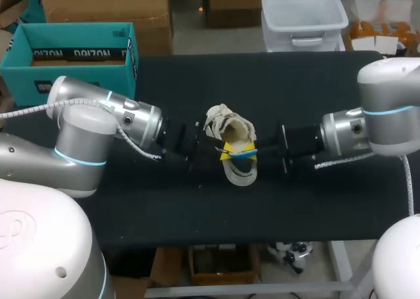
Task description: Open the shoe tongue, take the insole out of the shoe, put the insole back into the shoe, and pack the shoe into the shoebox
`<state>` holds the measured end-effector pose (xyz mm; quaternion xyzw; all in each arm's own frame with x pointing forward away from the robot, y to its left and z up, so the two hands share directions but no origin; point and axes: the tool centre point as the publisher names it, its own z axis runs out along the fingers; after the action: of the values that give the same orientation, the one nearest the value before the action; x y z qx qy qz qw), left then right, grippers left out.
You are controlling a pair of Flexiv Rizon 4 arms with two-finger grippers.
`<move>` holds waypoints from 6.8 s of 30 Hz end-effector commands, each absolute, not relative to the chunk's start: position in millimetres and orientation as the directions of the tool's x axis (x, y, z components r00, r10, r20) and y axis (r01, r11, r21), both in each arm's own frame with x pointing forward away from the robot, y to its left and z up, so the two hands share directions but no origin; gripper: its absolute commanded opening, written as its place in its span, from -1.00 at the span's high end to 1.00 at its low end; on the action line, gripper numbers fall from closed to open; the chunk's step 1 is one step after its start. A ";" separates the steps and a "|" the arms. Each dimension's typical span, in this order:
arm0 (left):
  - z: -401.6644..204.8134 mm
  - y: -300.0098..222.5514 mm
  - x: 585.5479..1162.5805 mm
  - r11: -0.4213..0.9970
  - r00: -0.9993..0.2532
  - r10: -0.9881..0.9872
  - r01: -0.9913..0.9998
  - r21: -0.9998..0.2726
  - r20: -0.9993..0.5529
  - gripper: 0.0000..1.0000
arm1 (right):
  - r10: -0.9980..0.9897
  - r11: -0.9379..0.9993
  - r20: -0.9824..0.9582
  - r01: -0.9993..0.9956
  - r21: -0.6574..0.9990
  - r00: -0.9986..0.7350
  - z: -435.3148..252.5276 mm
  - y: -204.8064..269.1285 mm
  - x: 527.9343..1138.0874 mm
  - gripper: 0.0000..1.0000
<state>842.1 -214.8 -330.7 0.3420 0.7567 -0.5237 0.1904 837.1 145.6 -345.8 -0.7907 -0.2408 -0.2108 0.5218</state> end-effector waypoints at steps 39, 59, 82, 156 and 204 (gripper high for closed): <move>-343.4 -217.0 850.2 0.278 -0.724 0.297 0.689 -0.669 -0.622 1.00 | 0.136 -0.403 0.581 0.580 -0.708 0.803 -341.3 124.6 819.9 1.00; -332.7 -228.3 838.5 0.253 -0.695 0.310 0.718 -0.648 -0.649 1.00 | 0.172 -0.371 0.600 0.616 -0.695 0.781 -346.9 137.7 834.8 1.00; -351.4 -227.5 858.1 0.317 -0.732 0.297 0.681 -0.660 -0.613 1.00 | 0.197 -0.382 0.589 0.614 -0.691 0.784 -349.0 140.0 840.1 0.21; -302.8 -191.0 837.1 0.423 -0.835 0.272 0.550 -0.720 -0.478 -1.00 | 0.419 -0.593 0.566 0.686 -0.422 0.710 -349.0 136.8 817.6 0.15; -270.7 -115.6 852.8 0.607 -0.983 0.142 0.179 -0.775 -0.116 -1.00 | 0.633 -0.518 0.569 0.833 -0.193 0.525 -393.2 172.8 826.1 1.00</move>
<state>854.2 -115.6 -273.2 0.0905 0.8952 -0.4359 0.0207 834.0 168.6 -398.5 -0.8337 -0.4399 -0.2097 0.2599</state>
